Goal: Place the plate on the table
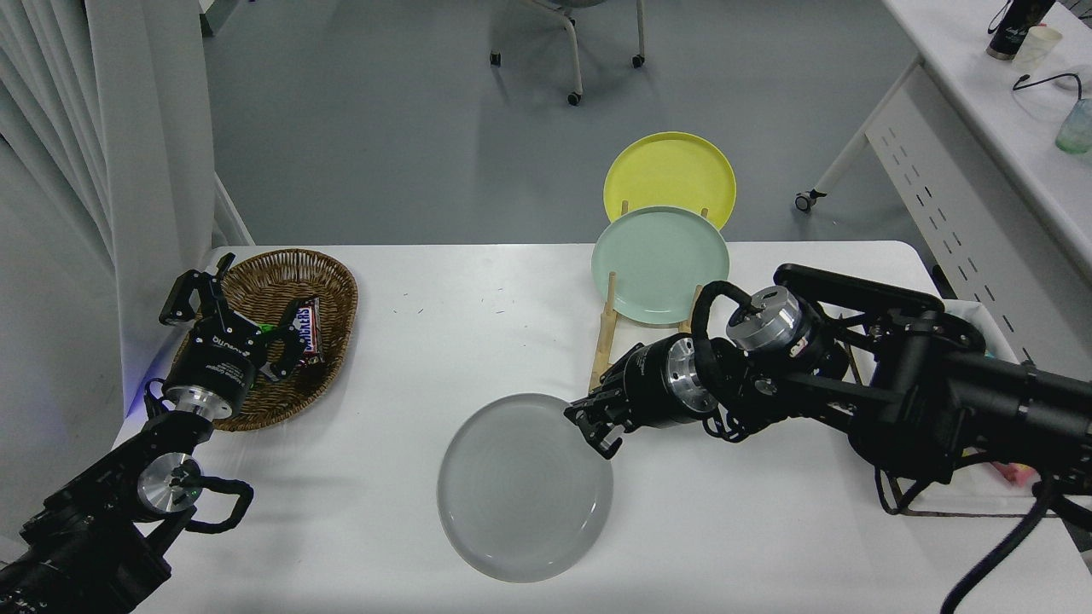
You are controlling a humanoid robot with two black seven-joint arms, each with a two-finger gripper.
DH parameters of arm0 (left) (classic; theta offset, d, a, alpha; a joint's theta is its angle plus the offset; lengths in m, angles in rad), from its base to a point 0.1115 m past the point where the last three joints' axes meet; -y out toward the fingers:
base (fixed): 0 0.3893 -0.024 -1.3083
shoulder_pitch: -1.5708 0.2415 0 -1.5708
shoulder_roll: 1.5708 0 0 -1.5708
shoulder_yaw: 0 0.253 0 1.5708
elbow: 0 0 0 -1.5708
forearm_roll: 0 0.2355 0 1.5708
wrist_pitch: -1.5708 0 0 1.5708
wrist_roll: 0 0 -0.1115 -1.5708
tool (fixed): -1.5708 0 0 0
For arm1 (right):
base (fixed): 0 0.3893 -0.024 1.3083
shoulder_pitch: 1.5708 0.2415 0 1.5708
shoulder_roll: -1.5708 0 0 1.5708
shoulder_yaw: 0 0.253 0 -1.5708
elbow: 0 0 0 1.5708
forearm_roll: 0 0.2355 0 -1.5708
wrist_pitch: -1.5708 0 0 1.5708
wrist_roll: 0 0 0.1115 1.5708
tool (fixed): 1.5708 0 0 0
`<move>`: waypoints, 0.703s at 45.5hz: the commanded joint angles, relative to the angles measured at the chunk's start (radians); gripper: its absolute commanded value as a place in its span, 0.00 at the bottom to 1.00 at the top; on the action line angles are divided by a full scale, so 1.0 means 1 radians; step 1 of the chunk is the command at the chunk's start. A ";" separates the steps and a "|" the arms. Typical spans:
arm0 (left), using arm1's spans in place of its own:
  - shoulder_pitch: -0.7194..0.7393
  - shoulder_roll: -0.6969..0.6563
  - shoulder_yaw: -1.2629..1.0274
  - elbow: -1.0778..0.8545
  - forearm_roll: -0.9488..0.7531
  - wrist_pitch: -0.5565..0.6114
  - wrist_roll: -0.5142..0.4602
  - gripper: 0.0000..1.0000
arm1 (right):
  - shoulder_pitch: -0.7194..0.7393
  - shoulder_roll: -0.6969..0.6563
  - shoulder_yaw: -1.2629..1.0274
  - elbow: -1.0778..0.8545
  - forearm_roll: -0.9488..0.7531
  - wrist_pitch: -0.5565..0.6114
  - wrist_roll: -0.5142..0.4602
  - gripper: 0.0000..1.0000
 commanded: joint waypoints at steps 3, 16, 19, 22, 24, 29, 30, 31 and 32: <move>0.000 0.000 0.000 0.000 0.000 0.000 0.000 0.98 | -0.036 0.057 0.022 -0.091 -0.065 0.009 -0.014 0.00; 0.000 0.000 0.000 -0.001 0.000 0.000 0.000 0.98 | -0.076 0.161 0.059 -0.188 -0.151 0.012 -0.014 0.00; 0.002 0.000 0.000 -0.001 0.000 0.000 0.000 0.98 | -0.076 0.175 0.069 -0.212 -0.162 0.015 -0.015 0.00; 0.000 0.000 0.000 0.000 0.000 0.000 0.000 0.98 | -0.076 0.181 0.075 -0.220 -0.165 0.018 -0.015 0.00; 0.000 0.000 0.000 -0.001 0.000 0.000 0.000 0.98 | -0.076 0.181 0.075 -0.223 -0.166 0.018 -0.015 0.00; 0.000 0.000 0.000 -0.001 0.000 0.000 0.000 0.98 | -0.076 0.189 0.079 -0.231 -0.171 0.021 -0.015 0.00; 0.000 0.000 0.000 0.000 0.000 0.000 0.000 0.98 | -0.076 0.192 0.082 -0.235 -0.172 0.021 -0.015 0.00; 0.000 0.000 0.000 0.000 0.000 0.000 0.000 0.98 | -0.077 0.195 0.083 -0.238 -0.176 0.024 -0.015 0.00; 0.000 0.000 0.000 0.000 0.000 0.000 0.000 0.98 | -0.077 0.200 0.088 -0.251 -0.185 0.025 -0.015 0.00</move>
